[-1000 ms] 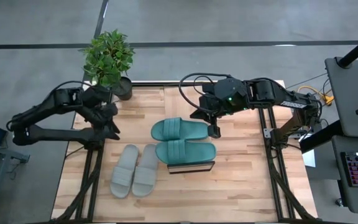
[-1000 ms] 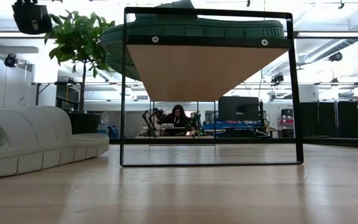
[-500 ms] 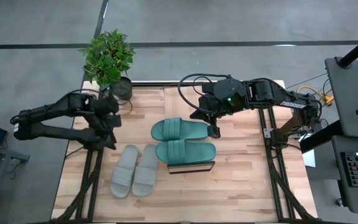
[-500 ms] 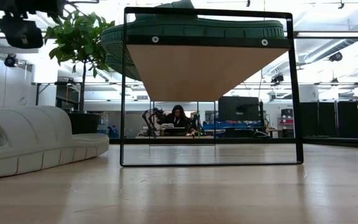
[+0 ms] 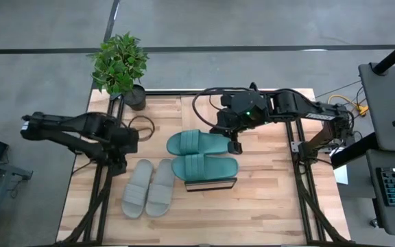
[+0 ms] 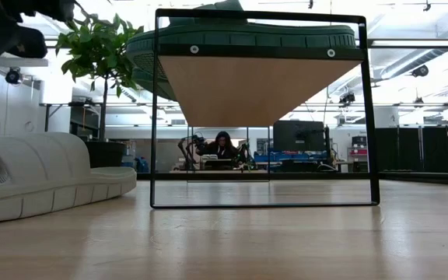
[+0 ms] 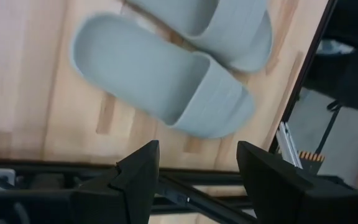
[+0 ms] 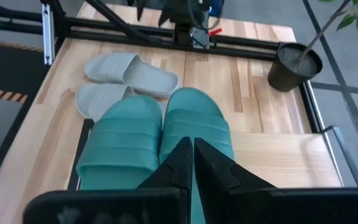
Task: Pick and place slides into the shelf
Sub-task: Put the left gray slipper on the shelf
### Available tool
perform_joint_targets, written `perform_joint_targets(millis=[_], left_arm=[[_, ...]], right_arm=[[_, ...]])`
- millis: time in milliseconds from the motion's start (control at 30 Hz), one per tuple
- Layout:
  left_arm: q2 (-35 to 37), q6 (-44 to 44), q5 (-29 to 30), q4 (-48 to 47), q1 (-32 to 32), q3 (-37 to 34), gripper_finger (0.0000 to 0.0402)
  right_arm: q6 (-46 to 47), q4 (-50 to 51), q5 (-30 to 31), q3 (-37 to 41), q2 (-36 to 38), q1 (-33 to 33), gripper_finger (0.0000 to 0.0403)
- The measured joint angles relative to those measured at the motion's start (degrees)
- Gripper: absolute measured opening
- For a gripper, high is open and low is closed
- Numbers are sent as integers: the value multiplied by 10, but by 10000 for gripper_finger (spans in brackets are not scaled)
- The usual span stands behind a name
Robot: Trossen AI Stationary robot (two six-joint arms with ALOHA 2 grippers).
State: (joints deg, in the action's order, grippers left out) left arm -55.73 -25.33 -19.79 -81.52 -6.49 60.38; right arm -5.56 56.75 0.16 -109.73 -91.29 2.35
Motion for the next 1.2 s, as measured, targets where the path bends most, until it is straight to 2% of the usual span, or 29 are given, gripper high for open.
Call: perform_joint_targets(millis=[167,333,500,733,867,1000,1067,1200], left_arm=[[-24,-38,8,0,-68,0,201],[-51,-73,19,-1,-117,22,201],[-85,-91,60,3,-151,102,201],[-145,-121,159,-2,-204,226,201],[-188,-149,179,-10,-247,282,201],[-242,-181,230,-76,-284,346,201],[-261,-213,260,-86,-301,360,201],[-286,-275,285,-86,-331,364,201]], right_arm=[[0,0,1,11,0,0,9],[6,0,29,12,0,0,9],[6,0,30,12,0,0,9],[6,0,30,12,0,0,9],[-5,0,30,12,0,0,9],[-19,0,30,12,0,0,9],[-21,0,30,12,0,0,9],[-30,11,30,12,0,-1,9]])
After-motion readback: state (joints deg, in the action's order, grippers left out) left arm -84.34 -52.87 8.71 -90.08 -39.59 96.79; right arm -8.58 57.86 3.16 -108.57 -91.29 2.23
